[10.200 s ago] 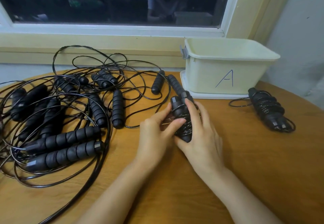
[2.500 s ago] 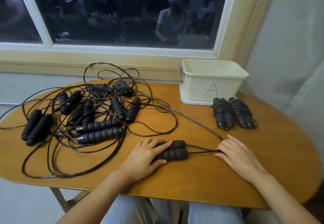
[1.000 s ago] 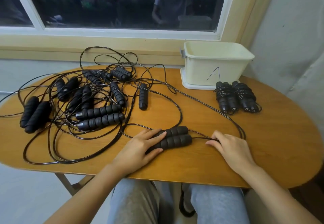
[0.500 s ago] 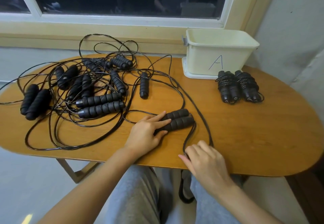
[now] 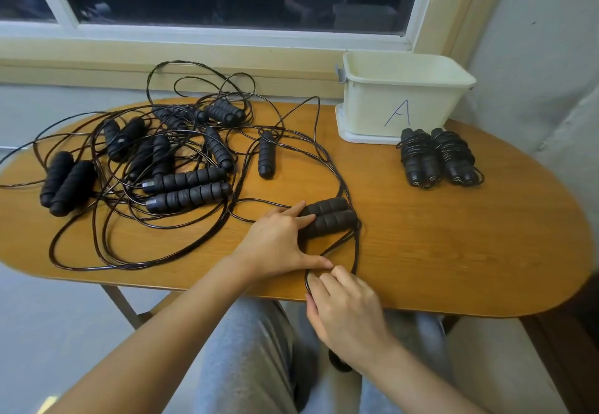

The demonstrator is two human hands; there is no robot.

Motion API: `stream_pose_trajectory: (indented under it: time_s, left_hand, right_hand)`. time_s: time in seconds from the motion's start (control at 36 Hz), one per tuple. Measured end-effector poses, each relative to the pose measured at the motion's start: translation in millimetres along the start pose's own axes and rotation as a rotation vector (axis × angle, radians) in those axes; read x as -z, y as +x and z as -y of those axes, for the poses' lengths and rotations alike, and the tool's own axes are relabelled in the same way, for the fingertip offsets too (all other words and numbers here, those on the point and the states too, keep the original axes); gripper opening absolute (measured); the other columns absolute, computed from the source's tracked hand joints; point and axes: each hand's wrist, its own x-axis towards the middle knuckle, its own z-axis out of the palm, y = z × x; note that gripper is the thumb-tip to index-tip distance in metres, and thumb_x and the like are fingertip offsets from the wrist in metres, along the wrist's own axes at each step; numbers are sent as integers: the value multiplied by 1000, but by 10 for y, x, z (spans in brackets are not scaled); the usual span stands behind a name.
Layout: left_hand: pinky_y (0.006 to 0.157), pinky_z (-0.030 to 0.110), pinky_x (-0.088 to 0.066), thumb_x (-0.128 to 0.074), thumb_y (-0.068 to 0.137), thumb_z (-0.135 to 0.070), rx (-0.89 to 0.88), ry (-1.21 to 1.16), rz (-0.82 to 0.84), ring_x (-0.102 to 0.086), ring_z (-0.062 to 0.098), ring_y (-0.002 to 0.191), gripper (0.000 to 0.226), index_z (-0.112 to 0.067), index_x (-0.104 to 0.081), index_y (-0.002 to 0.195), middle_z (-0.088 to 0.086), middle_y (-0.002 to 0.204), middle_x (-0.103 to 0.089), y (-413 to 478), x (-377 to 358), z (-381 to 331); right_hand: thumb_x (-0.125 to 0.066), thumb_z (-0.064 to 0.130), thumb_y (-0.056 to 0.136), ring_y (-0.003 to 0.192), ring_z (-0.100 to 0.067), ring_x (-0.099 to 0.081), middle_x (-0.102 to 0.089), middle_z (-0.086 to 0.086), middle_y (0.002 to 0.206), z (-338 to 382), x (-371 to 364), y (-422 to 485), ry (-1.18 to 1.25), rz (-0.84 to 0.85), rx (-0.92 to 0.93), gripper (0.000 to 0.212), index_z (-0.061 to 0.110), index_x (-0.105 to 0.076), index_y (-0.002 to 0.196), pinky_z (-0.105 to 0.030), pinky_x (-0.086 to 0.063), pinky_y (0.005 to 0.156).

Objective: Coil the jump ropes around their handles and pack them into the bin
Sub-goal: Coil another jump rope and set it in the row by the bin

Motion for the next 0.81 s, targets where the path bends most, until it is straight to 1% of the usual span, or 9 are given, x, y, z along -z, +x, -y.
stream_pose_trajectory:
  time_s: [0.08, 0.17, 0.22, 0.33, 0.47, 0.53, 0.64, 0.72, 0.81]
  left_hand:
    - [112, 39, -32, -70, 74, -67, 6, 26, -4, -28, 25, 145, 94, -28, -34, 152, -8, 164, -18, 3, 10, -33]
    - [107, 36, -36, -71, 79, -56, 8, 20, -36, -34, 24, 141, 83, -28, -38, 150, -8, 162, -22, 11, 3, -32]
    - [105, 35, -39, -70, 80, -50, 6, 12, -53, -37, 23, 139, 78, -29, -41, 149, -9, 161, -25, 20, 0, -25]
    - [102, 33, -44, -70, 81, -43, -4, -27, -89, -42, 22, 135, 70, -29, -46, 145, -10, 159, -31, 41, -15, 11]
    - [97, 32, -49, -69, 83, -38, -30, -55, -153, -49, 21, 130, 62, -29, -52, 141, -10, 155, -38, 64, -61, 61]
    - [99, 35, -49, -69, 83, -35, -29, -77, -177, -50, 22, 129, 59, -29, -53, 140, -11, 154, -40, 59, -84, 71]
    - [98, 42, -50, -71, 82, -30, -45, -127, -233, -54, 24, 124, 58, -28, -55, 137, -6, 149, -48, 37, -158, 108]
    - [94, 36, -50, -74, 81, -30, -31, -194, -271, -56, 19, 114, 62, -27, -46, 136, -2, 131, -59, 42, -210, 122]
    - [96, 35, -48, -73, 83, -33, -10, -207, -280, -54, 19, 114, 72, -28, -38, 145, -1, 126, -57, 56, -258, 161]
  right_hand:
    - [-49, 26, 90, 73, -17, -60, -66, 0, 78, -8, 3, -10, 3, 17, 14, 32, 10, -75, 100, -28, -52, 58]
    - [-51, 24, 91, 71, -15, -58, -63, 3, 76, -79, 16, -5, 8, 30, 37, 28, 11, -74, 101, -27, -50, 53]
    - [-50, 25, 93, 70, -13, -57, -61, 4, 76, -162, 40, 8, 22, 67, 68, 25, 15, -72, 97, -26, -49, 52]
    - [-44, 35, 95, 69, -10, -56, -60, 6, 77, -461, 121, 48, 90, 146, 127, 31, 18, -69, 88, -23, -49, 51]
    - [-60, 37, 89, 71, -7, -59, -63, 8, 79, -907, 231, 94, 186, 221, 178, 21, 20, -70, 85, -19, -51, 58]
    - [-60, 38, 88, 77, -5, -59, -64, 10, 83, -1051, 257, 107, 224, 251, 158, 20, 21, -69, 87, -17, -51, 63]
    - [-48, 48, 93, 90, -2, -52, -57, 15, 91, -1360, 248, 118, 280, 283, 61, 31, 23, -65, 89, -16, -47, 67]
    - [-43, 52, 95, 94, 2, -48, -54, 18, 95, -1490, 192, 111, 321, 287, 6, 36, 24, -66, 93, -21, -49, 70]
    - [-42, 53, 95, 97, 1, -49, -55, 19, 97, -1528, 136, 131, 347, 294, -27, 38, 25, -67, 97, -24, -51, 73]
